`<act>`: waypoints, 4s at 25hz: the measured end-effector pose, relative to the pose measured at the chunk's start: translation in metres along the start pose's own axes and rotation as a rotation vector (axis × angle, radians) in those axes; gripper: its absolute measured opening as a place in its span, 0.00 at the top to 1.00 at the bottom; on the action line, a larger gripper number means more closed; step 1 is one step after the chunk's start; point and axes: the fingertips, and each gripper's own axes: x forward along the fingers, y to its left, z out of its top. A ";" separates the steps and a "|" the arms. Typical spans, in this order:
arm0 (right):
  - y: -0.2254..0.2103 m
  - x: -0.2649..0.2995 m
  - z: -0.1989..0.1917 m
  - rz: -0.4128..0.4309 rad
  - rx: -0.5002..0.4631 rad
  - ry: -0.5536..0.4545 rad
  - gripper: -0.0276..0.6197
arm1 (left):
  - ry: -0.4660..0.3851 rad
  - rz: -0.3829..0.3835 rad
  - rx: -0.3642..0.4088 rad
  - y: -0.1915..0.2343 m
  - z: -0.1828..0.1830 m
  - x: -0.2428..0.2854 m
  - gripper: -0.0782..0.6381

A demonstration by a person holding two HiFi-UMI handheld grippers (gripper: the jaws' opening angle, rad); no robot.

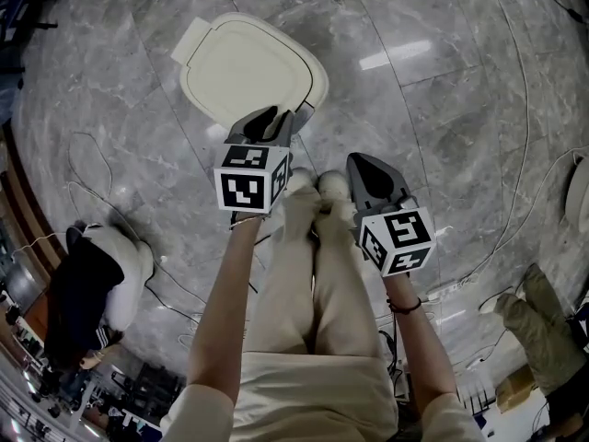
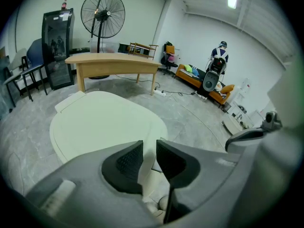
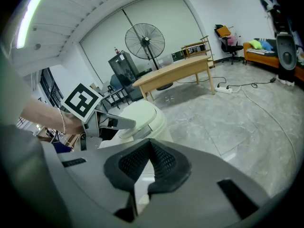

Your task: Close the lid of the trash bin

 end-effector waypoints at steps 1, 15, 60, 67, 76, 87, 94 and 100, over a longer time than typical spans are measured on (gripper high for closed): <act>-0.002 0.001 -0.001 -0.005 -0.003 0.003 0.95 | 0.003 0.014 0.007 0.002 -0.001 0.002 0.77; -0.008 0.017 0.011 -0.010 -0.015 -0.015 0.95 | -0.011 0.081 0.141 0.008 -0.007 0.008 0.86; 0.077 -0.106 0.159 0.056 -0.197 -0.132 0.95 | -0.313 0.001 0.124 -0.086 0.106 -0.206 0.86; 0.102 -0.144 0.194 0.082 -0.224 -0.193 0.95 | -0.395 -0.026 0.147 -0.098 0.127 -0.254 0.86; 0.135 -0.191 0.240 0.102 -0.267 -0.331 0.95 | -0.511 -0.014 0.181 -0.094 0.154 -0.312 0.86; 0.157 -0.234 0.286 0.126 -0.300 -0.504 0.95 | -0.651 -0.004 0.223 -0.093 0.188 -0.371 0.86; 0.167 -0.267 0.306 0.143 -0.318 -0.606 0.95 | -0.739 0.019 0.255 -0.089 0.203 -0.405 0.86; 0.169 -0.285 0.316 0.149 -0.331 -0.650 0.95 | -0.811 0.054 0.264 -0.084 0.212 -0.432 0.86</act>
